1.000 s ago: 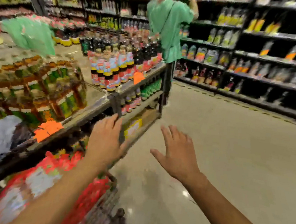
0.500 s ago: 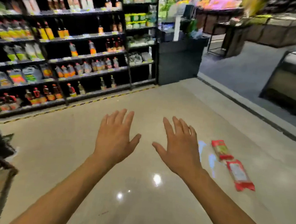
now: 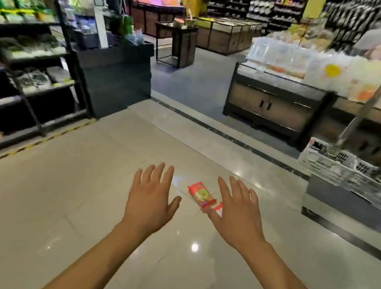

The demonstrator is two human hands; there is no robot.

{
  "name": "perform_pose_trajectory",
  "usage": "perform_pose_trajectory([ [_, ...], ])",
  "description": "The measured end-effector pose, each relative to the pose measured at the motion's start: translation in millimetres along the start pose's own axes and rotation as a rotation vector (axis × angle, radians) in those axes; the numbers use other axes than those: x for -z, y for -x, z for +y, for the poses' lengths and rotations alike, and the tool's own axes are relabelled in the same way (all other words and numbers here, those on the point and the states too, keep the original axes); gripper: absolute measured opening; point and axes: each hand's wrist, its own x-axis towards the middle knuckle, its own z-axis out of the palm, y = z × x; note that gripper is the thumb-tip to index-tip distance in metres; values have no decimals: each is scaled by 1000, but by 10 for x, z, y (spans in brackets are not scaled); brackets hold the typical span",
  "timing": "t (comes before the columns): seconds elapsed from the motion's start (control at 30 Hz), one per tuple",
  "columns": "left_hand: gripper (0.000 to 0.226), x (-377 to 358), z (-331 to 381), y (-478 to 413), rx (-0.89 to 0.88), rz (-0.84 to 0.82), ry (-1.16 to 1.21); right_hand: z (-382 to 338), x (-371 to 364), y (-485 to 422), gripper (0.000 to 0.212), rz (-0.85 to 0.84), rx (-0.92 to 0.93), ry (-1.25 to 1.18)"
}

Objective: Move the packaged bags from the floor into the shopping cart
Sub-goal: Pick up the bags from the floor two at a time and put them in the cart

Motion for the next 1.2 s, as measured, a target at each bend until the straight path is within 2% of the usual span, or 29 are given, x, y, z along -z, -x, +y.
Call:
perform_pose_trajectory([
  [0.27,79,-612,169,-1846,-199,-98,10,702,-299,-1323,82,-8,-169,35],
  [0.37,81,-951,387,-2505,-256,-156,-10,1152,-543,-1768,82,-80,-243,6],
  [0.47,82,-1417,685,-3216,-272,-218,-10,1667,-940,-2319,79,-111,-292,-12],
  [0.63,82,-2510,1107,-4394,-222,-368,-33,2549,-1945,-3584,75,-282,-311,-80],
  [0.83,77,-4539,1284,-5454,-97,-549,-1,3510,-3774,-4638,74,-454,-334,-69],
  [1.03,74,-7127,1269,-5742,144,-794,221,4062,-6139,-4868,69,-679,-330,-2],
  [1.1,76,-8021,1220,-5731,289,-835,330,4176,-6946,-4841,71,-741,-340,-15],
  [1.2,71,-9146,1160,-5662,573,-814,631,4363,-8023,-4792,70,-811,-383,-131],
])
